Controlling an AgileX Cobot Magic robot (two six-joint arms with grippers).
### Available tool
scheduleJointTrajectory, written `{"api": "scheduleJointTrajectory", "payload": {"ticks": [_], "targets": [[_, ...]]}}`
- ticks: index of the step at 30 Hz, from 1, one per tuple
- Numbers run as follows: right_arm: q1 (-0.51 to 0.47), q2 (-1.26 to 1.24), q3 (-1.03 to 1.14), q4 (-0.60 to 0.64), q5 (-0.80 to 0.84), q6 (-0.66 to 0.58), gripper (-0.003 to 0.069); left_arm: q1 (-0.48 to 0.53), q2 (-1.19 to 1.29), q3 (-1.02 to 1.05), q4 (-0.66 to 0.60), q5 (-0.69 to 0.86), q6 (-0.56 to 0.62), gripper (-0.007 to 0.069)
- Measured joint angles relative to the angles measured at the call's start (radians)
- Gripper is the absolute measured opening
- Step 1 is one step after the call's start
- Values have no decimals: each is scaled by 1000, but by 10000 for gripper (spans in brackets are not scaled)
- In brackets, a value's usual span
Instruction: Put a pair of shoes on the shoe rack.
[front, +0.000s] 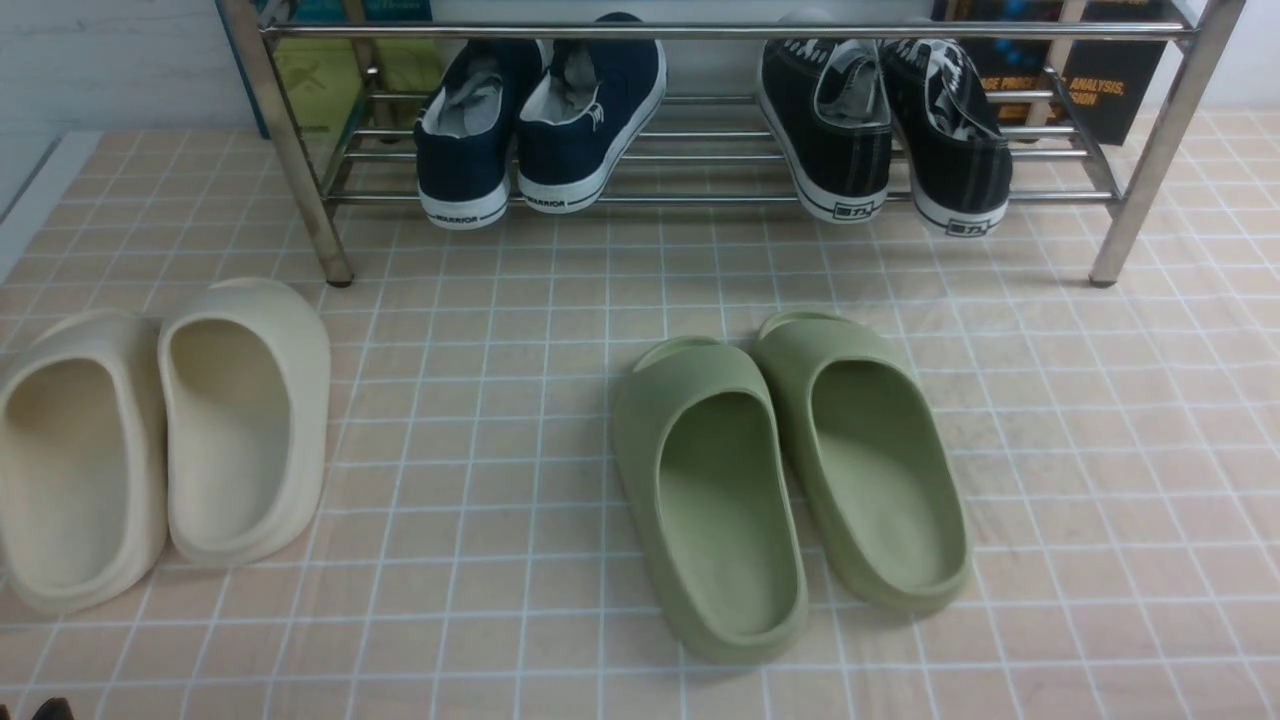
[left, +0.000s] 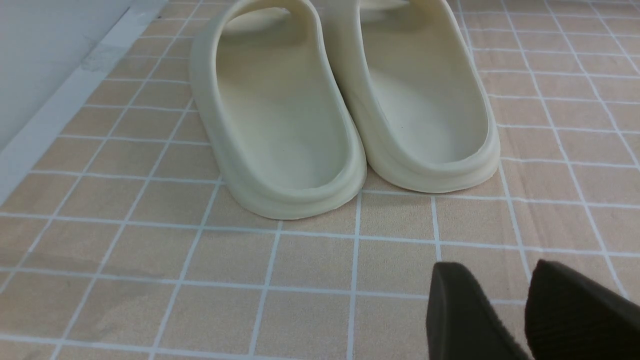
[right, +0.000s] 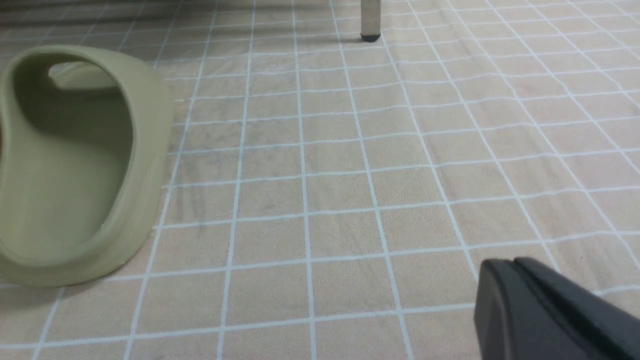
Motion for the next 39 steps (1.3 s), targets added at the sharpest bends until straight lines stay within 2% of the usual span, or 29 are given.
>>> {"api": "scheduleJointTrajectory", "payload": {"ticks": [39], "targets": [[0,0,0,1,0,-2,21,0,0,0,0,0,0,237]]}}
